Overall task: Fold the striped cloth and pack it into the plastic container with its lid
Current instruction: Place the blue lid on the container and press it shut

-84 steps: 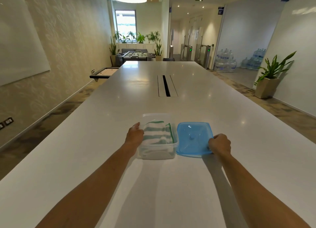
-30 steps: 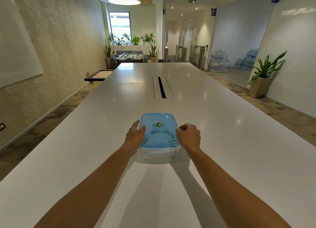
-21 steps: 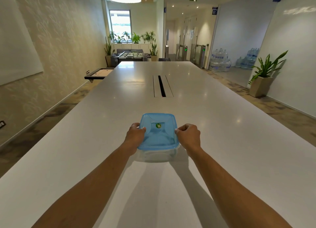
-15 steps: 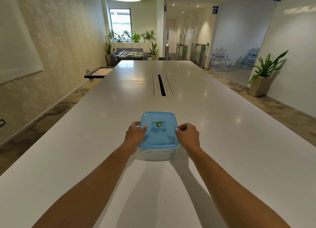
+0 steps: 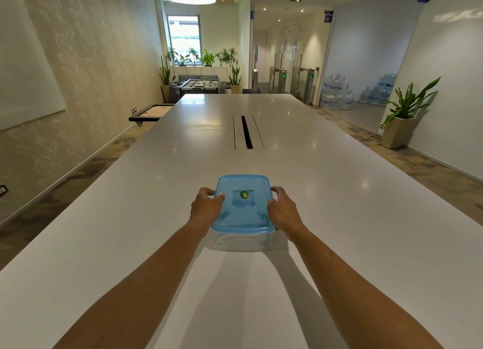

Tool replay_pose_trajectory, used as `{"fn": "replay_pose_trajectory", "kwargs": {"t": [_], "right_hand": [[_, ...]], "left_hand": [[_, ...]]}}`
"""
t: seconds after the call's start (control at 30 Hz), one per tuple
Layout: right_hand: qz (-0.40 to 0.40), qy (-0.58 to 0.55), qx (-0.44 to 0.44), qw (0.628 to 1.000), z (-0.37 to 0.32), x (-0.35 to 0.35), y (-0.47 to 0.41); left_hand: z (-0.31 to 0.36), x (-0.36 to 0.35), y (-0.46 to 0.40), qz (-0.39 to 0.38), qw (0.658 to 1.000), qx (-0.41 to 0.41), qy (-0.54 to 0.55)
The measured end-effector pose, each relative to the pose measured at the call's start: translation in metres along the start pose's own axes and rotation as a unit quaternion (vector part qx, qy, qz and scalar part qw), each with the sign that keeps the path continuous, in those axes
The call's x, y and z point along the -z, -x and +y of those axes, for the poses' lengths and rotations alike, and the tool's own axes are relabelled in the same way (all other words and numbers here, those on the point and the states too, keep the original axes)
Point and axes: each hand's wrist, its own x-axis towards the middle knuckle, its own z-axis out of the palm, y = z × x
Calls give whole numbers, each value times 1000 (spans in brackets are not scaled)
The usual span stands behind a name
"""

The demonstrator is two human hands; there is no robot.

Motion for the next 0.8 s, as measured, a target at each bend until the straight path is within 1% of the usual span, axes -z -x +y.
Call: {"fn": "replay_pose_trajectory", "kwargs": {"t": [0.1,0.23,0.43,0.5,0.57,0.63,0.73,0.8], "right_hand": [[-20,17,11,1000,0,1,-1],[-35,27,6,999,1,1,-5],[-19,41,22,999,10,-2,-14],[-10,76,38,996,10,-2,-18],[-1,110,51,993,8,-2,-24],[11,125,54,991,6,-4,-31],[32,155,68,985,6,-8,-40],[42,175,82,980,7,-10,-45]], "left_hand": [[-1,-1,-4,-9,1000,9,9],[-3,-4,-8,-41,999,5,24],[-5,-3,-12,-62,997,5,46],[-3,-1,-13,-60,998,-4,23],[-3,-3,-18,-38,997,-52,-36],[-1,-7,-21,-37,991,-95,-83],[1,-8,-26,-58,988,-107,-92],[1,-7,-29,-48,987,-115,-97]]}}
